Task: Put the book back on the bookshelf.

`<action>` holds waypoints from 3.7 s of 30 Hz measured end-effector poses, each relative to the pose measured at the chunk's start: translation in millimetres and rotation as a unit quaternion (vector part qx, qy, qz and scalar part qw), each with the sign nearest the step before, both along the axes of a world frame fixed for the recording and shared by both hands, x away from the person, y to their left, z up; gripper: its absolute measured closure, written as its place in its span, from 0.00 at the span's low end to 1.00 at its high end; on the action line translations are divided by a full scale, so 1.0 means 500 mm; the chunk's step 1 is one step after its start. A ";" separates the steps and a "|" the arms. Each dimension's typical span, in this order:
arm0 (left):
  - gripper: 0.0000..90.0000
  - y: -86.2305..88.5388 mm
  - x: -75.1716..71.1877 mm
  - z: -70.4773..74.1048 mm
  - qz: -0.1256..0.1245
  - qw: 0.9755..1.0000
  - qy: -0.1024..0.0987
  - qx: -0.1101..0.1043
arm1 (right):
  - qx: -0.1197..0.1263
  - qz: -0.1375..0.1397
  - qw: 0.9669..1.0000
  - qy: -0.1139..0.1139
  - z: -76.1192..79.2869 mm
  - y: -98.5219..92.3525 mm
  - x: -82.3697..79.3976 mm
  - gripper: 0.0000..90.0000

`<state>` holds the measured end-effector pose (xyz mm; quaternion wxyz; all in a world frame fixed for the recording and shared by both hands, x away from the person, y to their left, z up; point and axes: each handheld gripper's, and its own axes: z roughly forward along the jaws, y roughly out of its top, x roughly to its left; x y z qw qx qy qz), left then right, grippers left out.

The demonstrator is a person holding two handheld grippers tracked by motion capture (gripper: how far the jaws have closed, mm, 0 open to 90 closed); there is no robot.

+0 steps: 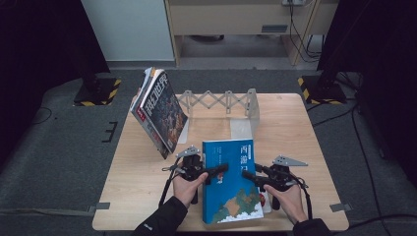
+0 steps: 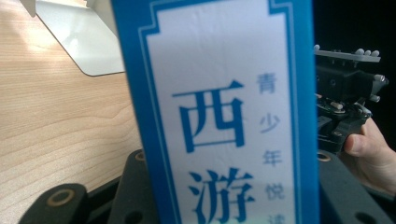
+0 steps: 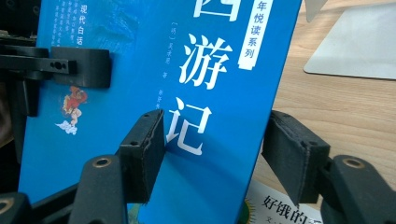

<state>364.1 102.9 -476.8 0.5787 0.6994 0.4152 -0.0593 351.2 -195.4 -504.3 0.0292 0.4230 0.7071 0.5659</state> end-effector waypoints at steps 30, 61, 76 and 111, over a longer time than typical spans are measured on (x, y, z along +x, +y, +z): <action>0.65 -0.011 0.002 0.043 -0.007 0.997 -0.077 0.000 | 0.009 0.003 0.999 -0.035 0.018 -0.005 0.002 0.52; 0.67 0.032 -0.015 0.131 0.009 0.996 -0.093 -0.007 | -0.054 -0.085 0.994 -0.047 0.021 -0.098 0.015 0.37; 0.67 0.082 -0.017 0.180 0.052 0.990 -0.131 0.021 | -0.231 -0.123 0.965 0.007 -0.027 -0.155 0.034 0.28; 0.67 0.115 0.090 0.239 0.166 0.968 -0.178 0.062 | -0.278 -0.135 0.951 0.023 -0.070 -0.154 0.042 0.06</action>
